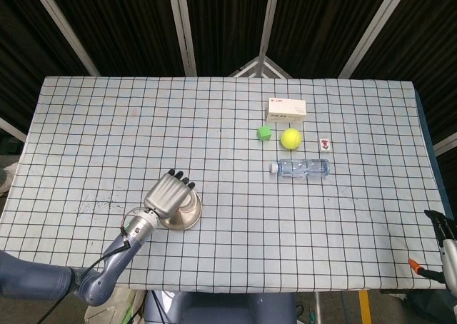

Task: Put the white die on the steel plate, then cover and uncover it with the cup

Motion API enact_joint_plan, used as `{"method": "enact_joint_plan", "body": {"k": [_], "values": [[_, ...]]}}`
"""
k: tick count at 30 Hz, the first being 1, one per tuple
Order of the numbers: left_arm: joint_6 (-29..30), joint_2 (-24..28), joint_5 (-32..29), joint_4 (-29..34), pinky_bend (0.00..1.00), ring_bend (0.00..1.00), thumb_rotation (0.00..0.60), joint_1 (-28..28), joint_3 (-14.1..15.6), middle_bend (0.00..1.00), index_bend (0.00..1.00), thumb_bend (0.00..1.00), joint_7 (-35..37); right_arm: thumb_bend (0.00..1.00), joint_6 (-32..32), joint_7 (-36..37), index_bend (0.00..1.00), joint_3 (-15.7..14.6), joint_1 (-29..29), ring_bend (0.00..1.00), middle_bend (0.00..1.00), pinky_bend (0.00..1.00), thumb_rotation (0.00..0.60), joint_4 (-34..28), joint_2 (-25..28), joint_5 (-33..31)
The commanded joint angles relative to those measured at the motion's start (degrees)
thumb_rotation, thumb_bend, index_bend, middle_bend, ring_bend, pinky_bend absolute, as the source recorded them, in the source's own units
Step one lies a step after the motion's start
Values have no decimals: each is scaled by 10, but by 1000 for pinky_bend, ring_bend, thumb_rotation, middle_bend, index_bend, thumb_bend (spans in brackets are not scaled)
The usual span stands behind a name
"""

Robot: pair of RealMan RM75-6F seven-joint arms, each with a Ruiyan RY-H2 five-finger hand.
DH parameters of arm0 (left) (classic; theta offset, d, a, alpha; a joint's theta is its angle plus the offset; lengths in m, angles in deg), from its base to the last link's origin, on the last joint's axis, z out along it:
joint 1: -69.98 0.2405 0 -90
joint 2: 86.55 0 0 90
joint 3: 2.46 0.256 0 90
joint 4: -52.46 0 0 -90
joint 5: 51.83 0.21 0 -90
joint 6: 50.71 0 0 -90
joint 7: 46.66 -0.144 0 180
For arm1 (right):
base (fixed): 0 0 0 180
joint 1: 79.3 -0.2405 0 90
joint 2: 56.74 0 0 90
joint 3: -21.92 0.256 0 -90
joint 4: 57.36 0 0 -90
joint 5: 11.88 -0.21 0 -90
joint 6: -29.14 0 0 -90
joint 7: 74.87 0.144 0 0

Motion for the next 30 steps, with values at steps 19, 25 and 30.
{"method": "enact_joint_plan", "body": {"k": [19, 25, 30], "values": [[-62, 96, -34, 115, 298, 256, 600, 39, -33, 428, 503, 480, 131, 42, -2, 0, 124, -1, 1, 145, 140, 139, 600, -3, 1, 2], [-51, 132, -19, 119, 297, 256, 600, 44, -38, 428, 503, 480, 138, 42, 3, -4, 124, -2, -2, 145, 140, 139, 600, -3, 0, 2], [-20, 129, 9, 101, 296, 256, 600, 42, -55, 427, 503, 479, 128, 42, 6, -6, 124, -3, -3, 145, 140, 139, 600, -4, -2, 2]]}}
